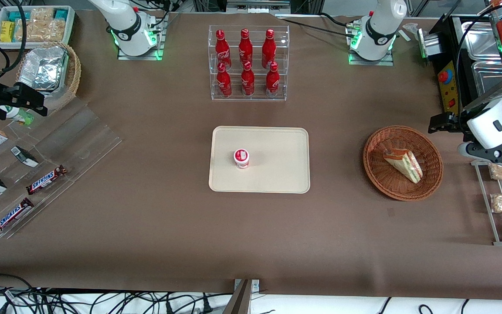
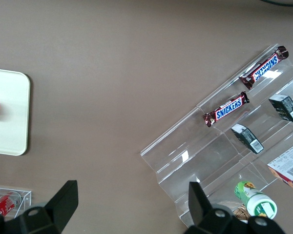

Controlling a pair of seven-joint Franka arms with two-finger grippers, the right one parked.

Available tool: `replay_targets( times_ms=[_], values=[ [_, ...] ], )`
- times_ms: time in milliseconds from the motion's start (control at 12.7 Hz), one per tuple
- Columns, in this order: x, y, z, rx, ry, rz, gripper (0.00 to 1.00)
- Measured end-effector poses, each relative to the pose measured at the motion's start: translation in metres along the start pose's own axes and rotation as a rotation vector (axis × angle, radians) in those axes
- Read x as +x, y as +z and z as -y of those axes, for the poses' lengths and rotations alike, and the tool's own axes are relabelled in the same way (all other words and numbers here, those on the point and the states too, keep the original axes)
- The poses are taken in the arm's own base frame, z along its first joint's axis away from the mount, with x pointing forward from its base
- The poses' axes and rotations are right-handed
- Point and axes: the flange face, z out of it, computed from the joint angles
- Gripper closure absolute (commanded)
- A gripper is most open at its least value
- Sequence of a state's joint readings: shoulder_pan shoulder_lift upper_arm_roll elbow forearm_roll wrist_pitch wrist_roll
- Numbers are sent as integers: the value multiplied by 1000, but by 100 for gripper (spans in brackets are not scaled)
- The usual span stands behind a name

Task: Place sandwich from basket to tray
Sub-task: 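Move the left gripper over the sandwich in the wicker basket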

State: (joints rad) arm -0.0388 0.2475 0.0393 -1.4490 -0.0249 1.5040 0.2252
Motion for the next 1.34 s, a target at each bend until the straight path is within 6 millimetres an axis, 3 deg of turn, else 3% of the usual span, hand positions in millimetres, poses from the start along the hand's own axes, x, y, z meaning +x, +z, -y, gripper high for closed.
replay_targets(
  times_ms=[315, 551, 709, 1024, 1339],
  values=[
    [1, -2, 6, 1, -44, -6, 0],
    [4, 0, 12, 3, -365, -19, 0],
    [14, 14, 13, 8, -545, -25, 0],
    [35, 89, 23, 17, -806, -46, 0],
    [27, 172, 31, 37, -875, -105, 0]
  ],
)
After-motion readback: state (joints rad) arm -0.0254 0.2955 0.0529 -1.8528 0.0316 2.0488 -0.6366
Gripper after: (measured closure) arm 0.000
